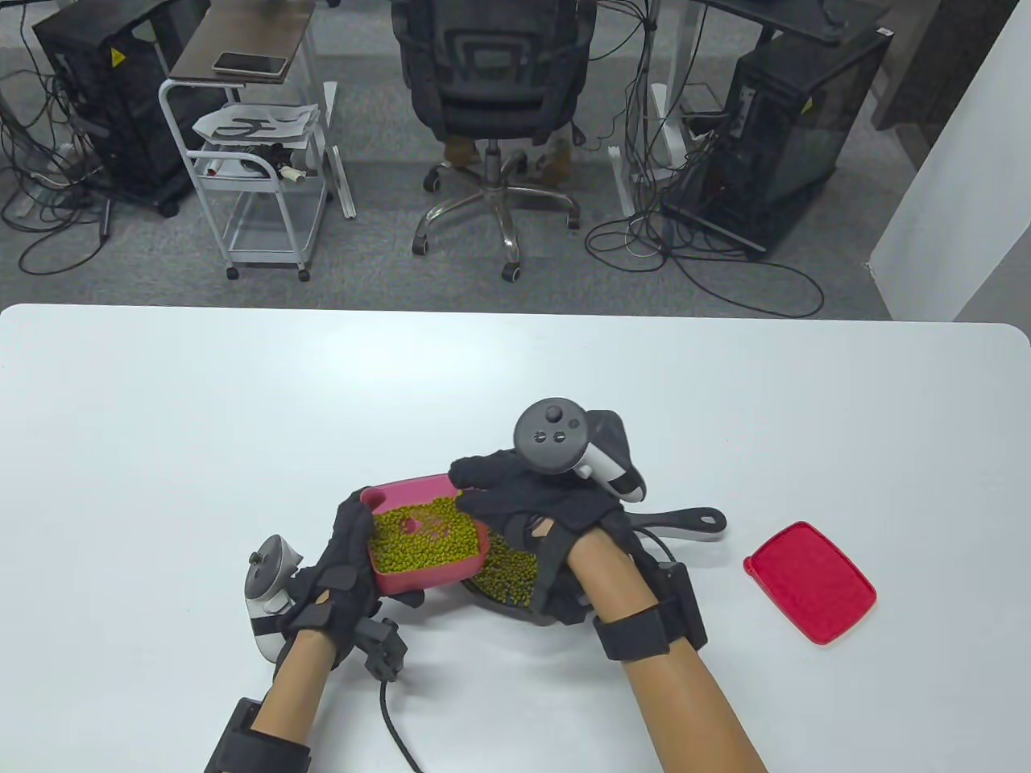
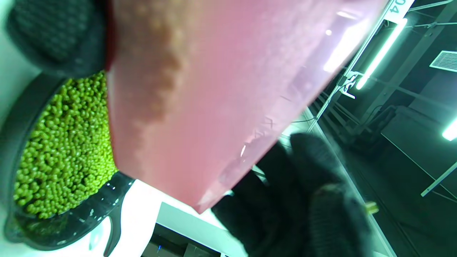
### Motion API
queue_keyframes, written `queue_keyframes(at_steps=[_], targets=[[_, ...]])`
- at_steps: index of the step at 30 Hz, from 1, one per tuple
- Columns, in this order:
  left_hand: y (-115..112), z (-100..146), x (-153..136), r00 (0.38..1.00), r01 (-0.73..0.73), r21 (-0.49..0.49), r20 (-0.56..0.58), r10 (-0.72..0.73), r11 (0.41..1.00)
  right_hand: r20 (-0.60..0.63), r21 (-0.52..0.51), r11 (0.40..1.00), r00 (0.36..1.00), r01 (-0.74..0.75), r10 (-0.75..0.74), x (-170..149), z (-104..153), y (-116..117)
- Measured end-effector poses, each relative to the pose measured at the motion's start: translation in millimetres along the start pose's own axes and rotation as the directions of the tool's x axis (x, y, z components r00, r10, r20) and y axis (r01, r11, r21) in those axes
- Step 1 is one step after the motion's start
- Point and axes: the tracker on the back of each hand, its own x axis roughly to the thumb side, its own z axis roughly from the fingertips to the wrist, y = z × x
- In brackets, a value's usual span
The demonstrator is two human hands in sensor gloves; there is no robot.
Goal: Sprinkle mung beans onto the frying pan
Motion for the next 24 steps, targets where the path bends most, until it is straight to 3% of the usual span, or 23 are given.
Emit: queue_keyframes(at_steps=[3, 5, 7, 17, 24], targets=[[-3.9, 1.8, -0.3, 1.0, 0.012, -0.012, 0.002, -0.012, 1.0, -0.005, 0.061, 0.989, 0.991, -0.135, 0.136, 22.3, -7.3, 21.3], [-6.7, 3.1, 0.5, 1.0, 0.019, -0.019, 0.005, -0.019, 1.0, -0.068, 0.16, 0.952, 0.959, -0.261, 0.274, 28.9, -19.3, 39.8], [-9.4, 4.0, 0.0, 0.999, 0.054, -0.023, 0.005, -0.053, 0.998, -0.118, 0.28, 0.913, 0.933, -0.297, 0.339, 29.6, -28.7, 55.3], [-16.4, 6.0, -4.6, 0.998, 0.033, 0.023, 0.047, -0.034, 0.999, -0.169, 0.312, 0.918, 0.937, -0.244, 0.307, 24.5, -52.8, 72.1], [-18.3, 5.9, -8.2, 0.999, -0.008, 0.023, 0.054, 0.007, 1.0, -0.118, 0.216, 0.947, 0.956, -0.238, 0.267, 28.8, -58.2, 76.7]])
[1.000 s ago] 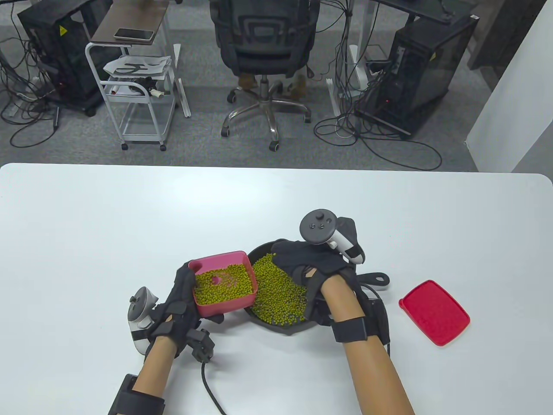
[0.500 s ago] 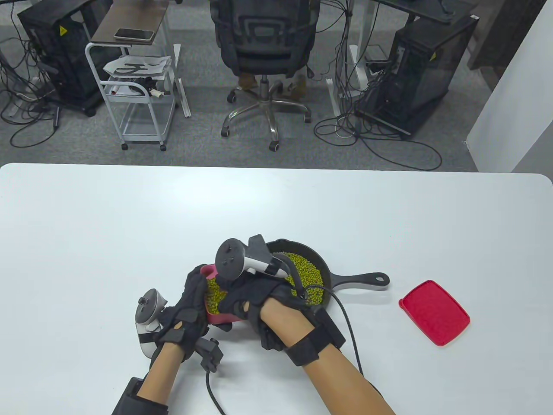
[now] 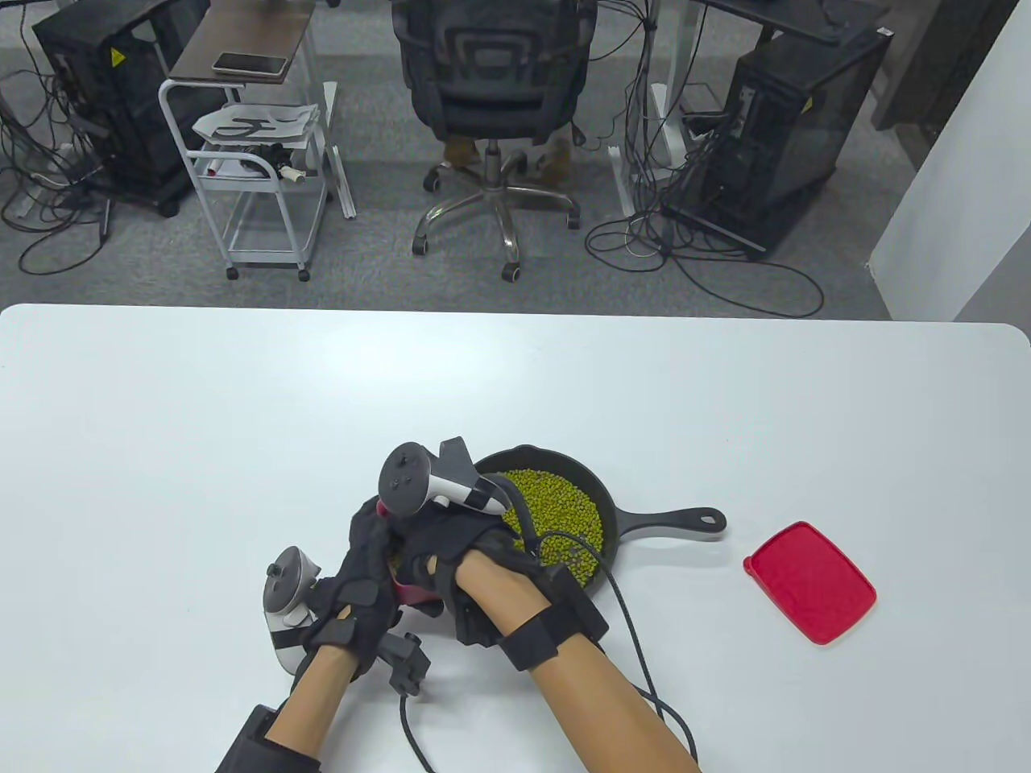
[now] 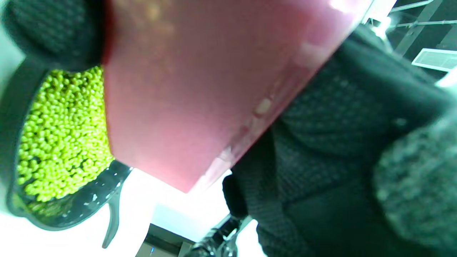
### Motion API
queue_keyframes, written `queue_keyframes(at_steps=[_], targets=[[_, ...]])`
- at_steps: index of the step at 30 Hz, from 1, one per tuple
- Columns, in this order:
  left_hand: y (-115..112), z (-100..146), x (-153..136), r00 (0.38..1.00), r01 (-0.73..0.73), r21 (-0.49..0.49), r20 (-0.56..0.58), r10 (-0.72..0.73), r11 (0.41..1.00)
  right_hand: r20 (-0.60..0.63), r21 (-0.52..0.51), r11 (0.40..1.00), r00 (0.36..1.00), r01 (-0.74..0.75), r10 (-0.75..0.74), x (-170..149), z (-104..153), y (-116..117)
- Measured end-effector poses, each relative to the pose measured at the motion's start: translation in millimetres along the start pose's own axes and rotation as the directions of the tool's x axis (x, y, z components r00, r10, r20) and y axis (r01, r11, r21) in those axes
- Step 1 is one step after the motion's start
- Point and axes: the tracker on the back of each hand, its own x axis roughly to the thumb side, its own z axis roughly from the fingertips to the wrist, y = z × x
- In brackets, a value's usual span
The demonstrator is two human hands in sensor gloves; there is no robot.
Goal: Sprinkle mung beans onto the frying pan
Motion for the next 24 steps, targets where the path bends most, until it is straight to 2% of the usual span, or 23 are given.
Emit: queue_keyframes(at_steps=[4, 6, 11, 14, 17, 24], targets=[[1.5, -1.3, -0.1, 1.0, -0.008, 0.01, 0.01, 0.008, 1.0, -0.025, -0.118, 0.985, 0.992, 0.122, -0.126, -1.8, -1.4, 3.3], [3.1, -2.1, -3.0, 1.0, 0.002, 0.016, -0.005, -0.002, 1.0, -0.035, -0.112, 0.99, 0.995, 0.086, -0.091, -0.7, -3.0, 5.4], [2.2, -2.3, -3.2, 1.0, -0.012, -0.006, -0.006, 0.012, 1.0, -0.033, -0.152, 0.983, 0.993, 0.105, -0.111, -4.4, -2.8, 4.4], [0.7, -3.9, -2.9, 1.0, -0.012, -0.024, -0.015, 0.011, 1.0, -0.037, -0.145, 0.977, 0.986, 0.157, -0.164, -13.0, -3.4, 1.2], [0.1, -4.5, -1.8, 0.999, -0.033, -0.043, -0.028, 0.031, 0.999, 0.018, -0.158, 0.96, 0.973, 0.23, -0.23, -23.7, -2.0, -3.9], [1.6, -5.6, -1.9, 0.999, -0.03, -0.048, -0.039, 0.028, 0.998, 0.007, -0.21, 0.932, 0.954, 0.296, -0.301, -42.7, 7.4, -23.5]])
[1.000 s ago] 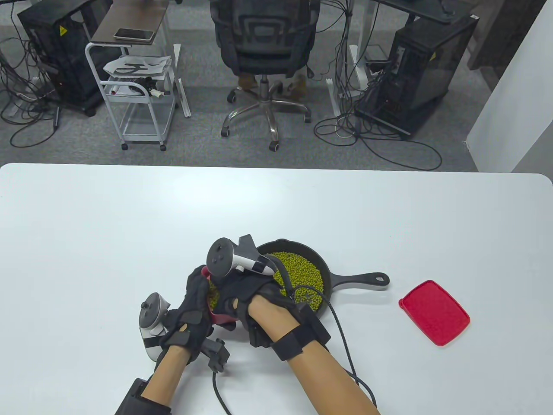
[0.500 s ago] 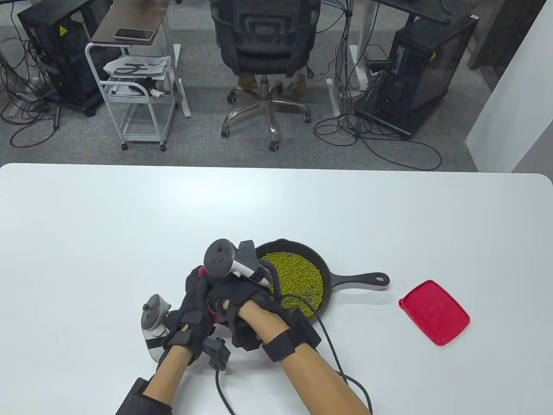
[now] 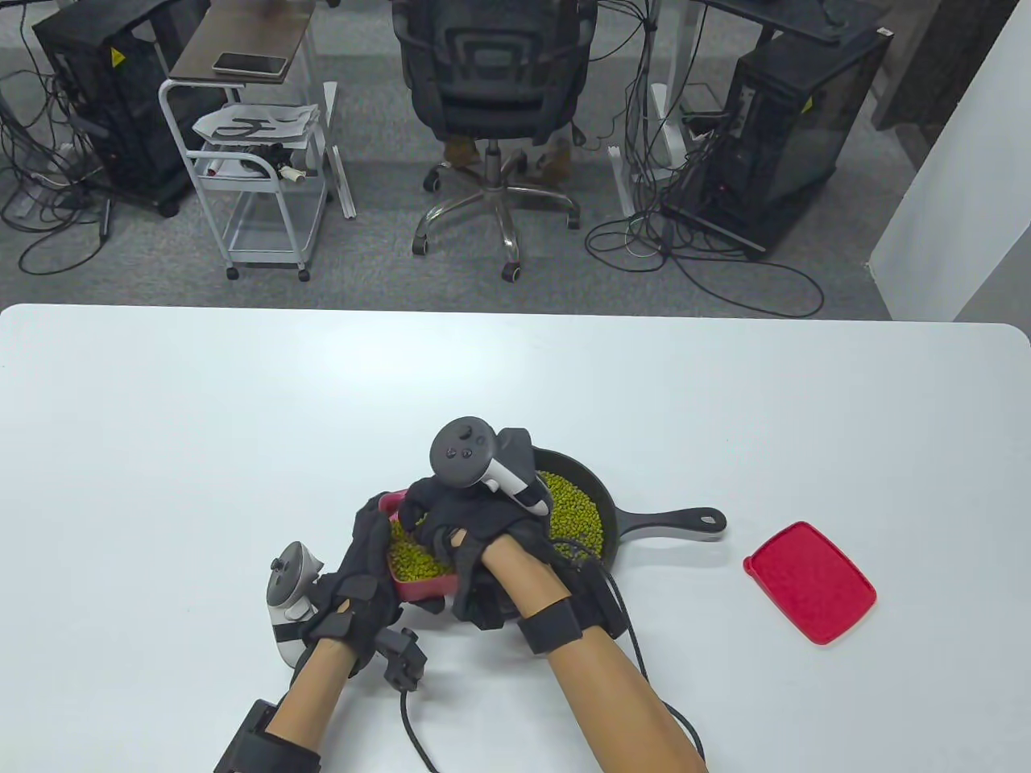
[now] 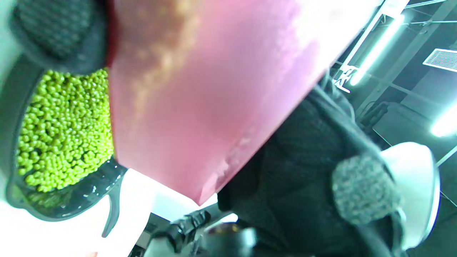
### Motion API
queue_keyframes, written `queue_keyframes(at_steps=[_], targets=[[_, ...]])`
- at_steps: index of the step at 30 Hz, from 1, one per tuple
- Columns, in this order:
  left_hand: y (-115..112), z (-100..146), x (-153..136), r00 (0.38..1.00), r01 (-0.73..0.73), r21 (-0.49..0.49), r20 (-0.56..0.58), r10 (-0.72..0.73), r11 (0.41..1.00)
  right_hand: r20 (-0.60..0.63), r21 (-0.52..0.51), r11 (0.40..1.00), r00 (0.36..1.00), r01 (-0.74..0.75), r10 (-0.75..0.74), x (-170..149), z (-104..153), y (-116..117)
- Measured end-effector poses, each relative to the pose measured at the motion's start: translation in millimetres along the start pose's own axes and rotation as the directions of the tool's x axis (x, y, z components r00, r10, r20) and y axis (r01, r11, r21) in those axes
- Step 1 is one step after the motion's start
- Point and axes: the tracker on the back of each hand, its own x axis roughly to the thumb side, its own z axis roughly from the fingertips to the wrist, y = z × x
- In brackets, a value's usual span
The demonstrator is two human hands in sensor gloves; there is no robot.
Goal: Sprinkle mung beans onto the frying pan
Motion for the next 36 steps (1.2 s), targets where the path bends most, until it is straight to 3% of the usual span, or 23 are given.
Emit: queue_keyframes(at_steps=[8, 14, 21, 24, 36], targets=[[4.6, 0.4, 2.6, 1.0, 0.0, 0.017, -0.004, 0.0, 1.0, -0.01, -0.112, 0.987, 0.993, 0.114, -0.116, -12.7, 7.5, -43.9], [11.0, 0.3, 5.4, 1.0, -0.016, 0.035, -0.002, 0.016, 0.999, -0.109, -0.171, 0.983, 0.99, 0.069, -0.088, -41.3, 6.0, -65.8], [15.9, -0.8, 7.3, 0.999, -0.033, 0.045, -0.002, 0.033, 0.998, -0.28, -0.125, 0.981, 0.954, -0.147, 0.107, -83.9, 2.8, -60.9], [15.6, -0.4, 8.4, 0.999, -0.038, 0.049, -0.003, 0.039, 0.998, -0.325, -0.054, 0.979, 0.93, -0.198, 0.17, -98.8, 5.5, -55.5], [16.6, 0.2, 9.6, 0.999, -0.05, 0.052, 0.002, 0.05, 0.997, -0.278, 0.109, 0.971, 0.931, -0.212, 0.235, -106.4, 23.5, -35.5]])
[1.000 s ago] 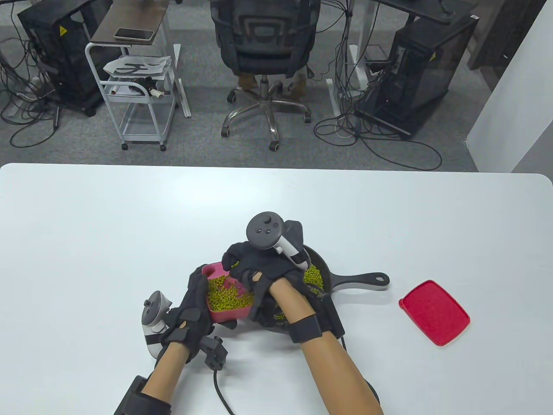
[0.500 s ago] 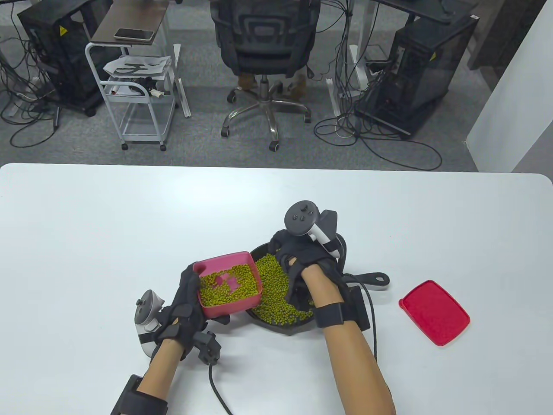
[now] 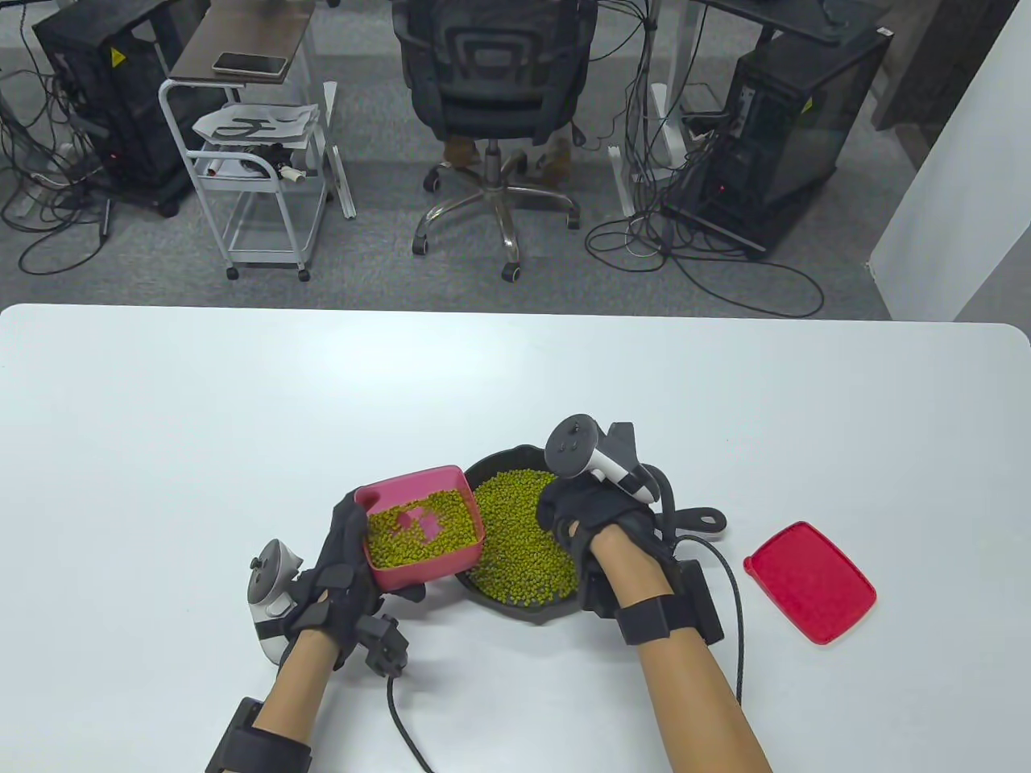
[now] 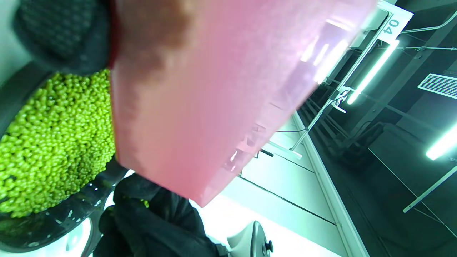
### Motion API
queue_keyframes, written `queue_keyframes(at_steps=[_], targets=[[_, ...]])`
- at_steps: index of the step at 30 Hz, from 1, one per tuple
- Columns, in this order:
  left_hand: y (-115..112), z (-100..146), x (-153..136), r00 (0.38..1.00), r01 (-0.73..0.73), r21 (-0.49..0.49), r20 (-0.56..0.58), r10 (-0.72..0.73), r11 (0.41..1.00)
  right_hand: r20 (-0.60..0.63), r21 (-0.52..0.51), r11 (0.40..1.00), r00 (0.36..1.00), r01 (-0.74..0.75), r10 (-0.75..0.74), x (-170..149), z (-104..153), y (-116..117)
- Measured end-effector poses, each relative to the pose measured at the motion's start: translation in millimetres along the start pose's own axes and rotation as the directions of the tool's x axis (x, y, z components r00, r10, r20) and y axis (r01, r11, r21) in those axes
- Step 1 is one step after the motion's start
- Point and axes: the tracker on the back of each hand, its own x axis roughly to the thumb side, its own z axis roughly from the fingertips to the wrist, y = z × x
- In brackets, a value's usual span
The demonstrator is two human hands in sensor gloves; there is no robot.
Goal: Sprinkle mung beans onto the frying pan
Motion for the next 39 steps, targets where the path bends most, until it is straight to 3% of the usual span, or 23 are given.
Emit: queue_keyframes(at_steps=[12, 26, 33, 39], targets=[[1.8, 0.8, 1.1, 1.0, -0.011, -0.002, 0.006, 0.011, 1.0, 0.093, 0.061, 0.998, 0.996, -0.005, -0.001, 22.6, 7.2, 7.6], [2.8, 1.1, 2.4, 1.0, -0.016, -0.008, 0.007, 0.016, 1.0, 0.073, 0.232, 0.961, 0.983, 0.15, -0.171, 2.3, -1.0, 6.5], [2.9, 1.1, 2.6, 1.0, -0.012, -0.032, 0.003, 0.012, 0.999, 0.074, 0.224, 0.954, 0.972, 0.2, -0.222, -4.5, 2.9, -0.9], [2.8, 0.6, 2.4, 1.0, -0.004, -0.044, -0.004, 0.004, 0.999, 0.094, 0.165, 0.953, 0.957, 0.256, -0.273, -22.8, 18.1, -23.3]])
